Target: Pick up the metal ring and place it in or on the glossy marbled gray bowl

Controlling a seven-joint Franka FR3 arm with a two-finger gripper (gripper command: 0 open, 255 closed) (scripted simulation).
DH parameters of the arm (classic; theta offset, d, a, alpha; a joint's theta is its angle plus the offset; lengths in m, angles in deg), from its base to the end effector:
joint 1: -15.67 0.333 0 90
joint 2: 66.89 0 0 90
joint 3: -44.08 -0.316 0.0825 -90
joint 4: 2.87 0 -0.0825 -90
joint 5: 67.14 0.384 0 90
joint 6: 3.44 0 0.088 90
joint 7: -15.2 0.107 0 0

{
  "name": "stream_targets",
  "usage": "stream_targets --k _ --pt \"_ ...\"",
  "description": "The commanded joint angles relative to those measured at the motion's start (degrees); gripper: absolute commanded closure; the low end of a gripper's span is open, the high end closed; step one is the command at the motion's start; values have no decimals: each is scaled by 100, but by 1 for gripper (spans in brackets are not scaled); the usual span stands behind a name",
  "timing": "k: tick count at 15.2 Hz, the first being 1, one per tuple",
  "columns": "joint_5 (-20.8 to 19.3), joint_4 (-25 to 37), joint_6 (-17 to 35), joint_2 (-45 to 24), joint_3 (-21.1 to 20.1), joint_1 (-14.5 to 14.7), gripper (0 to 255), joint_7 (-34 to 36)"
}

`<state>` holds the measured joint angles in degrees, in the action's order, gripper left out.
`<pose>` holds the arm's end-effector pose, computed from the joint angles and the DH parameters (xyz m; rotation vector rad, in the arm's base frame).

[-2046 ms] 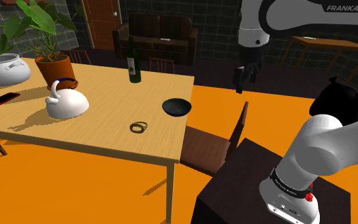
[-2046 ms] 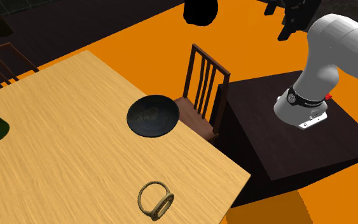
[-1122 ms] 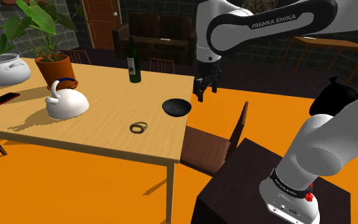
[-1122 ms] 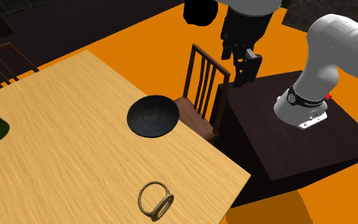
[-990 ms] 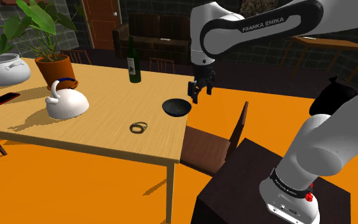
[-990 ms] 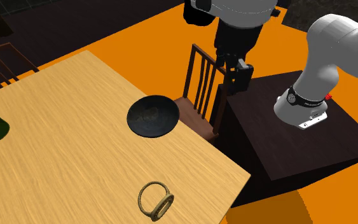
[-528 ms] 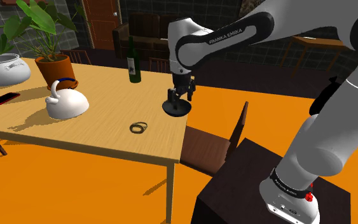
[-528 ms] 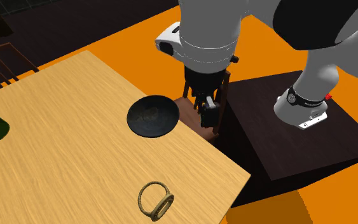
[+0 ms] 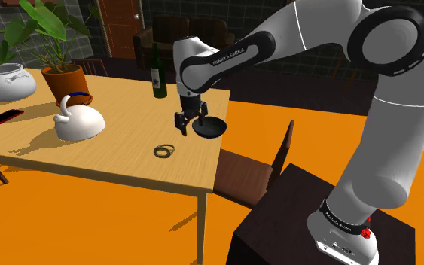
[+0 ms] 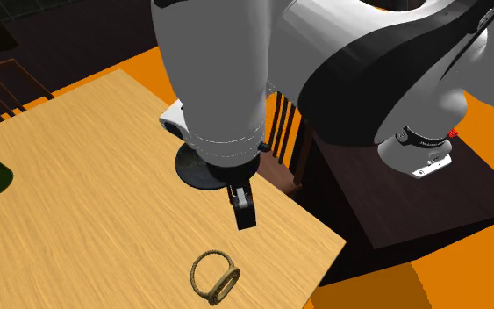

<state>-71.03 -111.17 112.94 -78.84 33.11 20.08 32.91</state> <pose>0.5806 0.1508 0.3923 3.1029 -0.0176 -0.0851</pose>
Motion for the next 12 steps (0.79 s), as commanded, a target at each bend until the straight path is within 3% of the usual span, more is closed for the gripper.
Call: stream_targets --k 1,7,12 --pt "-35 423 33 -437 -30 68 0 51" --pt "-142 1961 -82 -1796 -65 302 0 121" --pt "-170 1869 164 -1950 -49 319 0 138"
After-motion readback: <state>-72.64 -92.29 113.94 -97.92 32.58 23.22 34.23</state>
